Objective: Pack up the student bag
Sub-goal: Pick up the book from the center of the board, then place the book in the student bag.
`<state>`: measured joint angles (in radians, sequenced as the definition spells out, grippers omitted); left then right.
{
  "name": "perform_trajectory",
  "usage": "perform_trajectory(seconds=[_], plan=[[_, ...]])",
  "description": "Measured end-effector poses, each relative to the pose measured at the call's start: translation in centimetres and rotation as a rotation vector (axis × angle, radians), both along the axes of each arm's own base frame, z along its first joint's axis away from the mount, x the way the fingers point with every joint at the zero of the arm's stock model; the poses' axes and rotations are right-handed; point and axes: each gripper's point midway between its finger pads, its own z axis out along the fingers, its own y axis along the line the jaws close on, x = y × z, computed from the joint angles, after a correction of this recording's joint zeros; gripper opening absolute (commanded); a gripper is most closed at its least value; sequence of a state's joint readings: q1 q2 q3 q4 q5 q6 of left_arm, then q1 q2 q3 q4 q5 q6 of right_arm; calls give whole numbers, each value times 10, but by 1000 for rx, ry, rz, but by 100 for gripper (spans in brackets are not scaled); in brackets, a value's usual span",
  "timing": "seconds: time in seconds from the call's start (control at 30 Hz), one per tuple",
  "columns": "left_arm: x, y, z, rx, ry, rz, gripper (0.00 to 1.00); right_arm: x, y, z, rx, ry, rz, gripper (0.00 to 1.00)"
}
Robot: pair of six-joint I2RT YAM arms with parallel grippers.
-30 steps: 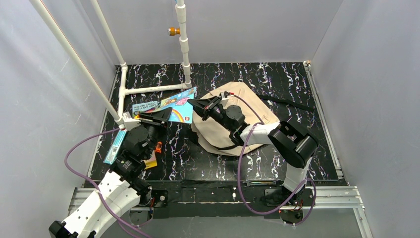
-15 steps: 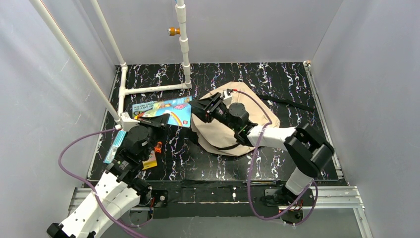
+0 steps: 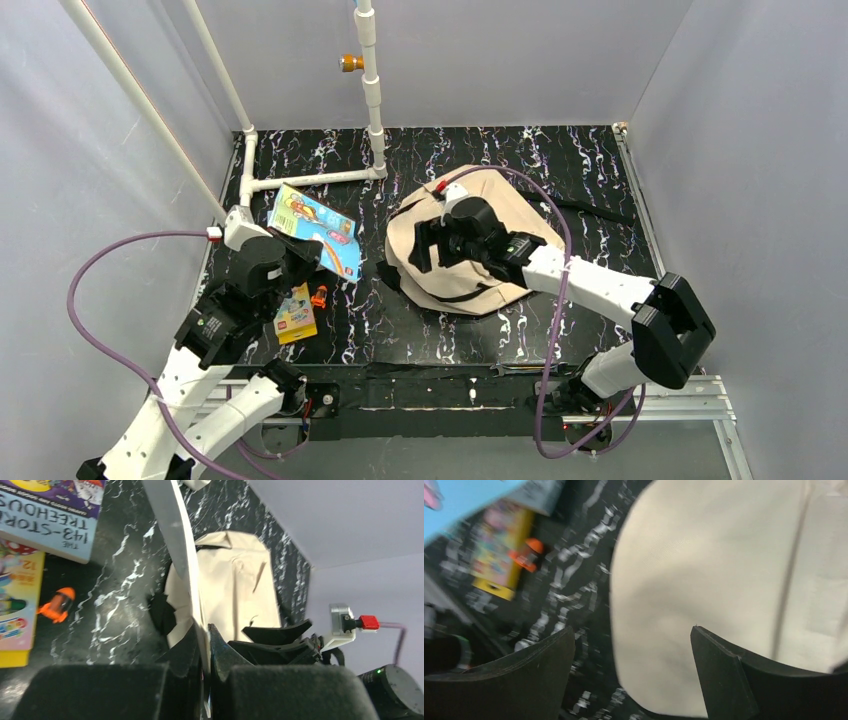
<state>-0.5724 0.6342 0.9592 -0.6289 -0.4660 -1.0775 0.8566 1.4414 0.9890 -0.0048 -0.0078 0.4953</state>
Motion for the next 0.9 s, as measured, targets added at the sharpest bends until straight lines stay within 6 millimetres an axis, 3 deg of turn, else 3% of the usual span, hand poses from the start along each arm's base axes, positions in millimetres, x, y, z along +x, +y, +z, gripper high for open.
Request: perform_trajectory(seconds=[0.1,0.3,0.4,0.47,0.6,0.7,0.83,0.87,0.9], plan=[[-11,4,-1,57,54,-30,0,-5,-16,-17,-207,-93,63,94],[-34,13,3,124,109,-84,0,-38,-6,-46,-521,-253,250,94],[-45,17,-1,142,126,-106,0,-37,-5,-61,-658,-317,251,90],[-51,19,-4,150,136,-124,0,-30,-7,-69,-756,-366,223,81],[-57,15,-8,152,159,-164,0,-11,-9,-80,-917,-426,156,53],[-60,9,-11,145,176,-198,0,-4,-14,-79,-964,-439,116,45],[-63,2,-15,137,203,-234,0,-4,-17,-60,-925,-458,86,8],[-63,1,-15,135,207,-240,0,-4,-18,-50,-904,-469,74,1],[-64,0,-16,133,211,-246,0,-4,-19,-41,-884,-482,59,1]])
